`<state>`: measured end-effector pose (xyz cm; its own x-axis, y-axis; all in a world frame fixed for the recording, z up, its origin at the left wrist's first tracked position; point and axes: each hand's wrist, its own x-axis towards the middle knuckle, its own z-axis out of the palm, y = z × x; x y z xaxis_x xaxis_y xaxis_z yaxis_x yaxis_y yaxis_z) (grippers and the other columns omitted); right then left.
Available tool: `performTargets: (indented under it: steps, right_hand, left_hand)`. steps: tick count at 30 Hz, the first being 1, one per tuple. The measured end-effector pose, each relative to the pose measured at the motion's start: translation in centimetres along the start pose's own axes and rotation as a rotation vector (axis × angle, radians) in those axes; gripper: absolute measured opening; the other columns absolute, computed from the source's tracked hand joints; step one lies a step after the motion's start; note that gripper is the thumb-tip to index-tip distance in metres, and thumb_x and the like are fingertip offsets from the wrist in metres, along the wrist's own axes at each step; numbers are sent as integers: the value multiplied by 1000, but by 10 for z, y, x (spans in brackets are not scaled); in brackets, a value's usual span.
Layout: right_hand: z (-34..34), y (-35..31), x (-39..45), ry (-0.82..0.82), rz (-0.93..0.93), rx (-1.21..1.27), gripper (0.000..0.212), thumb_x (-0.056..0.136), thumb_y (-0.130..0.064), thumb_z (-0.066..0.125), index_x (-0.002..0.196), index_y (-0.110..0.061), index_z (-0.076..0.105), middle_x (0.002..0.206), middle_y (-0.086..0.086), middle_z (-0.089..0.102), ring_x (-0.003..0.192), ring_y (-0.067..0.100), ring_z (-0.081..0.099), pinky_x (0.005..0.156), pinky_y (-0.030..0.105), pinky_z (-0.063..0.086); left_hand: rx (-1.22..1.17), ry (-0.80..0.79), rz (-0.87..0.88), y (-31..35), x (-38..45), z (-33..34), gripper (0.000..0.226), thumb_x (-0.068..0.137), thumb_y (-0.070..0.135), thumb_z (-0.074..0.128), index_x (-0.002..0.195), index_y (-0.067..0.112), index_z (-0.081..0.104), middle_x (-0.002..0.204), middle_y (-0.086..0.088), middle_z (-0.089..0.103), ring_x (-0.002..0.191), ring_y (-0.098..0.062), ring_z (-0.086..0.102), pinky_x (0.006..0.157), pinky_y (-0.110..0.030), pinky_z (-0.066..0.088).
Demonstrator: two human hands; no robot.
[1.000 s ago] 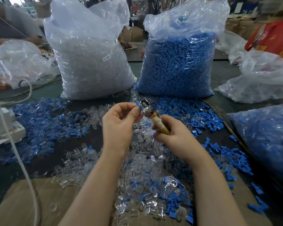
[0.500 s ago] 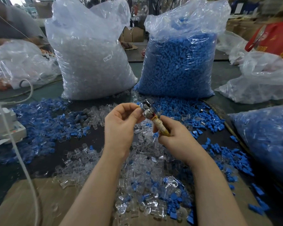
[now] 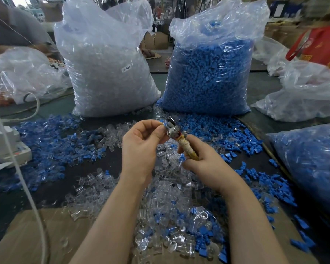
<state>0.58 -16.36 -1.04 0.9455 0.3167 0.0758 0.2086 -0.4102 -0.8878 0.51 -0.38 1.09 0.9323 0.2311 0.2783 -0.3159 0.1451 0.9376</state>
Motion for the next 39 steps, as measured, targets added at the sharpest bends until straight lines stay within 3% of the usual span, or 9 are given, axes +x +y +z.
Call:
performTargets:
  steps: [4, 16, 20, 24, 26, 28, 32, 35, 39]
  right_hand:
    - [1, -1, 0, 24, -11, -57, 22, 82, -2, 54, 93, -21, 52, 69, -7, 45, 57, 13, 39, 56, 32, 36]
    - [3, -1, 1, 62, -5, -120, 26, 79, -2, 50, 81, -29, 51, 60, -15, 51, 47, 6, 37, 52, 30, 33]
    - [3, -3, 0, 53, 12, -125, 25, 74, -13, 49, 81, -37, 51, 63, -14, 52, 48, 6, 40, 52, 29, 34]
    - [5, -1, 3, 104, 38, -180, 18, 68, -25, 46, 84, -30, 48, 66, -3, 52, 54, 16, 44, 53, 37, 39]
    - [5, 1, 4, 175, 55, -220, 14, 72, -25, 50, 84, -30, 47, 67, -3, 54, 59, 20, 49, 55, 39, 43]
    - [2, 4, 4, 255, 81, -243, 15, 77, -26, 55, 89, -32, 47, 71, -7, 57, 62, 19, 53, 55, 37, 43]
    - [-3, 9, 4, 420, 133, -336, 10, 81, -28, 56, 85, -30, 47, 71, -9, 57, 64, 16, 53, 53, 33, 35]
    - [-6, 11, 4, 534, 225, -417, 11, 86, -27, 57, 79, -27, 48, 70, -7, 57, 63, 16, 52, 52, 31, 32]
    - [-13, 16, 3, 633, 402, -488, 14, 90, -30, 58, 79, -22, 54, 70, -1, 57, 61, 18, 50, 49, 27, 28]
  left_hand:
    - [-5, 0, -8, 0, 0, 0, 13, 89, -2, 64, 85, 10, 66, 70, 6, 71, 67, -5, 65, 65, -17, 53]
    - [38, 10, -3, -2, 0, 0, 15, 89, -2, 64, 83, 12, 66, 70, 7, 71, 68, -5, 66, 66, -16, 53]
    - [46, 7, -20, -1, 0, -1, 13, 89, -1, 64, 84, 11, 67, 71, 6, 71, 67, -6, 66, 66, -17, 53]
    - [79, 13, -116, 2, 6, -13, 6, 86, 1, 69, 89, 6, 70, 75, 0, 73, 70, -10, 69, 66, -18, 56]
    - [246, 103, -130, 2, 12, -30, 7, 84, 6, 73, 85, 13, 72, 73, 1, 74, 72, -14, 71, 70, -24, 59]
    - [558, 229, -88, 0, 18, -53, 7, 83, 16, 77, 82, 22, 74, 73, 3, 74, 75, -15, 71, 78, -31, 57]
    - [1075, 457, -8, -3, 22, -95, 6, 86, 24, 73, 89, 20, 76, 87, -4, 73, 85, -20, 62, 80, -33, 45]
    - [1263, 502, -82, -7, 22, -111, 9, 88, 16, 70, 94, 12, 76, 93, -17, 71, 95, -38, 62, 80, -44, 49]
    - [1344, 500, -186, -12, 21, -118, 12, 88, 11, 66, 94, 8, 76, 98, -21, 69, 96, -42, 60, 76, -45, 49]
